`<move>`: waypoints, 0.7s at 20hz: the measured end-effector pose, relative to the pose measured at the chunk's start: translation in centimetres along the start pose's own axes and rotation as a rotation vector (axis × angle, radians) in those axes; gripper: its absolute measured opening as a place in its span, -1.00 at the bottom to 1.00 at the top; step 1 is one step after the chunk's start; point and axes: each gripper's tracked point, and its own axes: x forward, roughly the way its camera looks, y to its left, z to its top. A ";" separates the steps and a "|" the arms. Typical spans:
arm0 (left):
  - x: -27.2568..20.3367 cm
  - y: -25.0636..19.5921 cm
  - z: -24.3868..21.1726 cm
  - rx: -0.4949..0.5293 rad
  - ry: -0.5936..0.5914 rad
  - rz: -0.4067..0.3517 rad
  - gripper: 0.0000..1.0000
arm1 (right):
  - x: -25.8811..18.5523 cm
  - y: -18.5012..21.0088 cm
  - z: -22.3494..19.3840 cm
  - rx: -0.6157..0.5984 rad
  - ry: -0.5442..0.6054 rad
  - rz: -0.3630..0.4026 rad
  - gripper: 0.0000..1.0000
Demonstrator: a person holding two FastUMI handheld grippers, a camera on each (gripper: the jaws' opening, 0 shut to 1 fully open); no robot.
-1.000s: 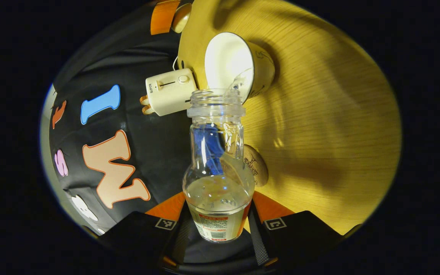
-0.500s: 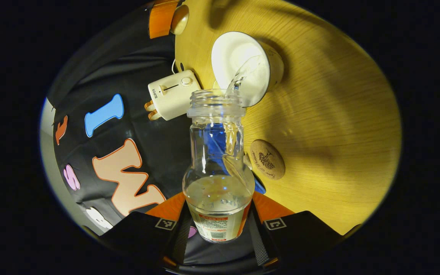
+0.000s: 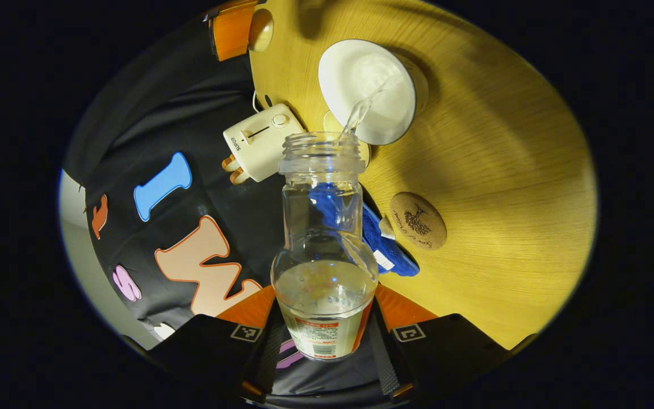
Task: Open the teacup lid with one hand, grasp the water bottle and pour water into the teacup with the other hand; after pouring, place the water bottle on the coaster and then close the teacup lid.
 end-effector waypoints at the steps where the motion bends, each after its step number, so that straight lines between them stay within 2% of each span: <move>1: 0.0 0.3 0.0 0.006 -0.003 0.007 0.35 | 0.0 0.0 0.0 0.000 0.000 0.000 -0.34; 10: -0.5 1.4 -0.3 0.077 0.006 0.050 0.36 | -0.1 0.0 0.0 0.000 0.000 0.000 -0.35; 12: -0.5 1.3 0.0 0.046 -0.011 0.048 0.35 | -0.1 0.0 0.0 0.000 0.000 0.000 -0.35; 14: 0.0 0.7 0.3 -0.026 -0.040 0.038 0.34 | -0.1 -0.1 0.1 -0.001 0.000 -0.003 -0.34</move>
